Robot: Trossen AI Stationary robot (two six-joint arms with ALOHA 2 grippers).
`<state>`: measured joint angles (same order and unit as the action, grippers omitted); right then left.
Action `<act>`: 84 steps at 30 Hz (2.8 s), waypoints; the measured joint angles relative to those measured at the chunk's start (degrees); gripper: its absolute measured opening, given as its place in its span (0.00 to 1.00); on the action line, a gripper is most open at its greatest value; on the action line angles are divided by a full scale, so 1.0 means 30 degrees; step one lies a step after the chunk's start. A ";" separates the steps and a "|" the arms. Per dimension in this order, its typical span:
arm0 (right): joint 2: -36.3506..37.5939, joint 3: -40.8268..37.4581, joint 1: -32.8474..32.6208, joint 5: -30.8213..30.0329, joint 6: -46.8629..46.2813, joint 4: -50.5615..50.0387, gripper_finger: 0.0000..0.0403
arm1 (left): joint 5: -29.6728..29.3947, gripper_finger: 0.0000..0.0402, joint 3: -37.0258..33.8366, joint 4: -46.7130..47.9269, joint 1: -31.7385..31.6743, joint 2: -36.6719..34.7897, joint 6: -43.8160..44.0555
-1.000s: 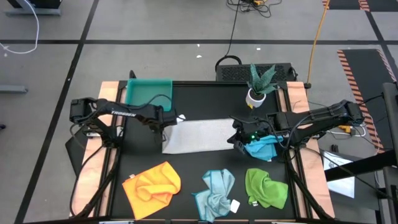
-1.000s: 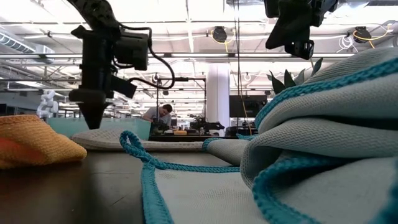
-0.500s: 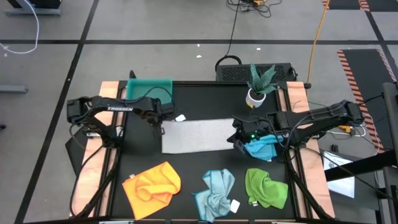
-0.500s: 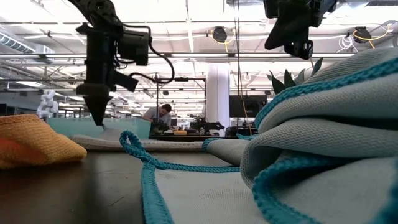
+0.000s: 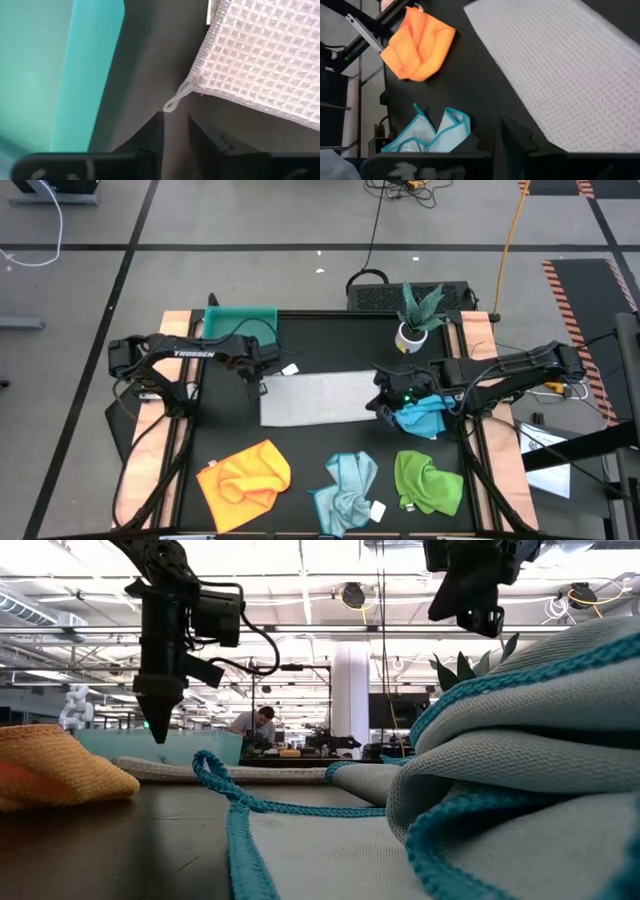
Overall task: Fold microfiber towels
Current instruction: Fold the gray microfiber towel
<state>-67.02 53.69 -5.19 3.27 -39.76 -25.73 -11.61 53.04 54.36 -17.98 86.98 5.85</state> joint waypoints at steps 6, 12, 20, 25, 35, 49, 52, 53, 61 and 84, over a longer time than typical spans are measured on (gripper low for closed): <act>0.0000 0.0000 -0.0002 0.0602 -0.1993 -0.1438 0.18 | 0.1890 0.39 0.0526 0.0336 0.0087 -0.0299 0.2402; 0.0007 -0.0472 -0.0269 0.1508 -0.6004 -0.2283 0.27 | 0.2568 0.47 0.0976 -0.3318 0.1544 -0.0429 0.5345; -0.0007 -0.5001 -0.1118 0.1461 -1.1519 0.3317 0.28 | 0.3113 0.46 0.0984 -0.5820 0.3135 -0.0357 0.9905; -0.0007 -0.7981 -0.1224 0.1443 -1.3417 0.7306 0.28 | 0.2346 0.44 0.0969 -0.4361 0.4051 -0.0357 1.1745; 0.0052 -0.9129 -0.1029 0.1514 -1.4087 0.8063 0.28 | 0.0449 0.44 0.0954 -0.0548 0.4823 -0.0397 1.5192; 0.0517 -0.9122 -0.0073 0.0255 -1.4328 0.4412 0.28 | 0.1264 0.44 0.0947 -0.0863 0.5180 -0.0415 1.5968; 0.0517 -0.9122 0.0536 -0.0263 -1.4174 0.4403 0.28 | 0.1264 0.44 0.0947 -0.1111 0.5180 -0.0415 1.5942; 0.0513 -0.9122 0.0725 -0.0273 -1.4037 0.4412 0.28 | 0.1264 0.44 0.0947 -0.1239 0.5180 -0.0415 1.5899; -0.0529 -0.9114 0.1392 -0.0073 -1.3300 0.4983 0.28 | 0.1264 0.44 0.0947 -0.1490 0.5180 -0.0415 1.5730; -0.3353 -0.9102 0.2841 0.0900 -1.0734 0.8565 0.05 | 0.1912 0.44 0.0585 -0.2124 0.5805 -0.0255 1.5873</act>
<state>-77.08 26.39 3.33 5.97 -71.96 -0.03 -5.87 54.79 47.98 -0.56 86.21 53.47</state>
